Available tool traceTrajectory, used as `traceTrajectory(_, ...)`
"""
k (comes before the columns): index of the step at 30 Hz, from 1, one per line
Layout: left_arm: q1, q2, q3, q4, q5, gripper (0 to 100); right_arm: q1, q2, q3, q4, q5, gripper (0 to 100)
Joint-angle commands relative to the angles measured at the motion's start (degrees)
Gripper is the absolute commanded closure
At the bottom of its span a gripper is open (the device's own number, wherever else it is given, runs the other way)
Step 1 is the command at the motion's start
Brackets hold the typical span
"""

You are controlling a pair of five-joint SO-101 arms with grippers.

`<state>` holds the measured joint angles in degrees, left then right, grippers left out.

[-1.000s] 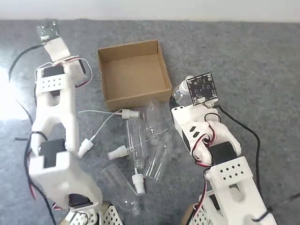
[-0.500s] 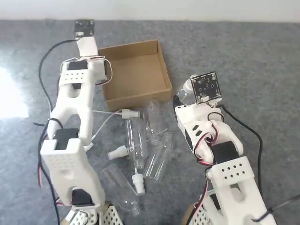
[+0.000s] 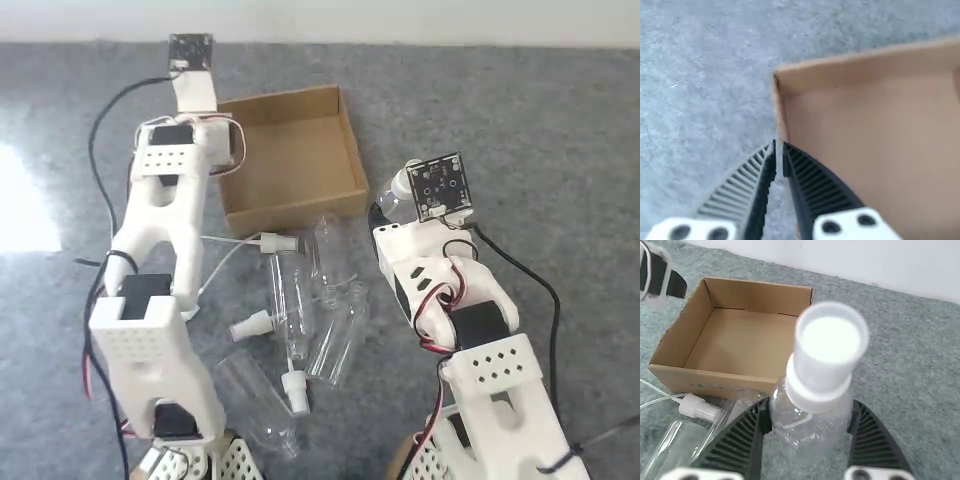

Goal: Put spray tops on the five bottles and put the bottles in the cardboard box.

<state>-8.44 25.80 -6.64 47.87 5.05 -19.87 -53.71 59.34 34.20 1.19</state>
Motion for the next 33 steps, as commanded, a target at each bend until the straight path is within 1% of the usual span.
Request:
traceTrajectory(1, -0.88, -0.88, -3.91, -0.26, 1.32, 98, 0.57, -0.66, -0.7, -0.92, -0.35, 88.3)
traceTrajectory(6, -0.79, -0.7, -3.74, -0.35, 1.58, 98, 0.48, -0.66, -0.7, -0.92, -0.35, 88.3)
traceTrajectory(12, -0.53, 3.6, -3.56, -4.92, 1.67, 98, 0.48, -0.66, -0.7, -0.92, -0.35, 88.3)
traceTrajectory(15, -0.62, 5.19, -4.09, -5.89, 1.67, 98, 0.4, -0.66, -0.7, -0.92, -0.35, 88.3)
traceTrajectory(18, -0.97, 5.01, -6.99, -2.11, 1.67, 97, 0.4, -0.66, -0.7, -0.92, -0.35, 88.3)
traceTrajectory(21, -0.26, 5.71, -9.98, 2.02, 1.67, 92, 0.4, -0.66, -0.7, -0.92, -0.35, 88.3)
traceTrajectory(23, 0.88, 6.51, -10.24, 2.37, 1.67, 90, 0.4, -0.66, -0.7, -0.92, -0.35, 88.3)
traceTrajectory(28, 2.37, 9.76, -12.44, 2.73, 1.23, 90, 0.4, -0.66, -0.7, -0.92, -0.35, 88.3)
traceTrajectory(33, 2.9, 11.16, -16.4, 7.47, 1.23, 90, 0.4, -0.66, -0.7, -0.84, -0.35, 88.4)
